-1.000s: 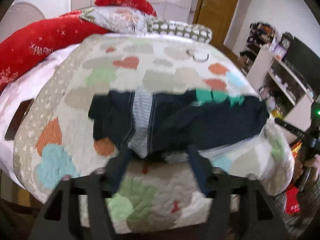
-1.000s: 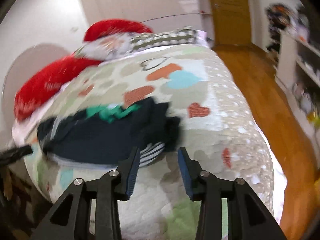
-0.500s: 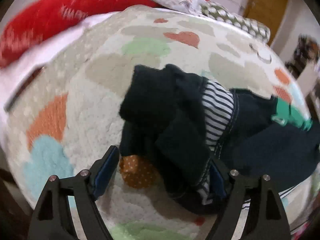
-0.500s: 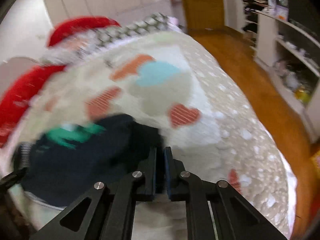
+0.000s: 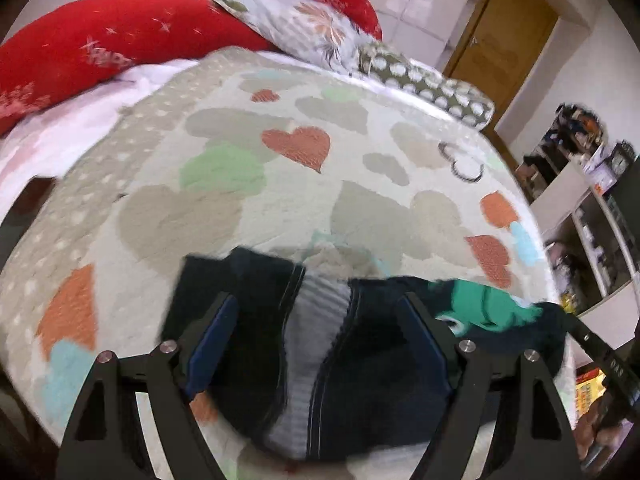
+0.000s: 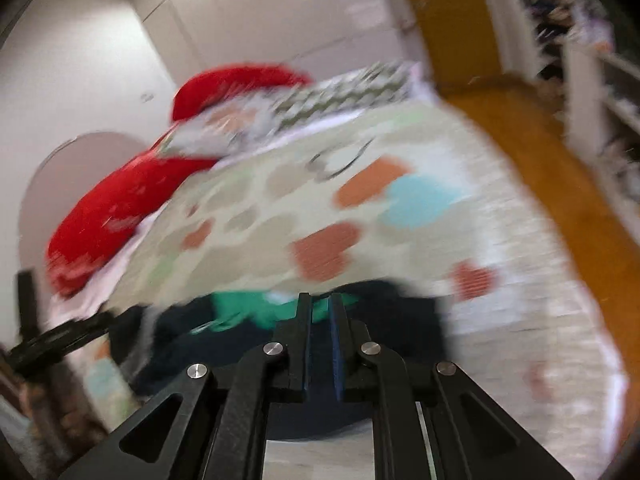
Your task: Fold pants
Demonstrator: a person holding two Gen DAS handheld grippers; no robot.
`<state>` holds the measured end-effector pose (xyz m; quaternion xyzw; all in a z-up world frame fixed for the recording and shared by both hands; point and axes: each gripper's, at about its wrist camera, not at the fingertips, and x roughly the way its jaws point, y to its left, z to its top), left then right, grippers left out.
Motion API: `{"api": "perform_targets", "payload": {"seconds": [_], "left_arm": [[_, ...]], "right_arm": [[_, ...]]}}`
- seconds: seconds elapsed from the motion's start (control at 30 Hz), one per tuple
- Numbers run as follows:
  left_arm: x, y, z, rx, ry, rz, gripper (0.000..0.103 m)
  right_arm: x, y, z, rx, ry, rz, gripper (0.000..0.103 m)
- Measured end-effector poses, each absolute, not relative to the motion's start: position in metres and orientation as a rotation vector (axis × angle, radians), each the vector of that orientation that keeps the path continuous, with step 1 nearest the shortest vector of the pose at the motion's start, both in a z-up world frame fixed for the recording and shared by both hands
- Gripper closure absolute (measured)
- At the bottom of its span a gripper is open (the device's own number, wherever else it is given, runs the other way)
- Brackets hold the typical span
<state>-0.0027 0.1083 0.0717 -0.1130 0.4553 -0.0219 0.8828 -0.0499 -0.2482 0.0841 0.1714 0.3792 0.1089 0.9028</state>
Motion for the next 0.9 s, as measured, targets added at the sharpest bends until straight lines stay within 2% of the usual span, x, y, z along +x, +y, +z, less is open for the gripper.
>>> {"api": "perform_targets", "payload": {"seconds": [0.2, 0.3, 0.43, 0.53, 0.57, 0.63, 0.67, 0.9], "left_arm": [[0.025, 0.126, 0.034, -0.183, 0.945, 0.071, 0.022], [0.02, 0.135, 0.027, -0.181, 0.915, 0.069, 0.022], [0.022, 0.154, 0.017, -0.239, 0.918, 0.077, 0.019], [0.014, 0.171, 0.022, -0.358, 0.93, 0.058, 0.02], [0.008, 0.173, 0.029, -0.375, 0.923, 0.074, 0.02], [-0.006, 0.175, 0.043, -0.39, 0.899, 0.098, 0.02], [-0.018, 0.175, 0.054, -0.402, 0.878, 0.101, 0.02], [-0.059, 0.13, 0.092, -0.329, 0.872, 0.009, 0.02]], "right_arm": [[0.012, -0.205, 0.031, 0.284, 0.946, 0.218, 0.094], [0.025, -0.222, 0.017, 0.322, 0.935, 0.154, 0.094], [0.021, -0.232, 0.016, 0.365, 0.919, 0.154, 0.095], [0.006, -0.233, 0.035, 0.35, 0.878, 0.142, 0.093], [-0.003, -0.234, 0.044, 0.342, 0.851, 0.128, 0.09], [-0.024, -0.236, 0.058, 0.333, 0.807, 0.105, 0.07], [-0.037, -0.241, 0.064, 0.336, 0.78, 0.089, 0.067], [-0.108, -0.293, 0.069, 0.45, 0.672, -0.056, 0.057]]}}
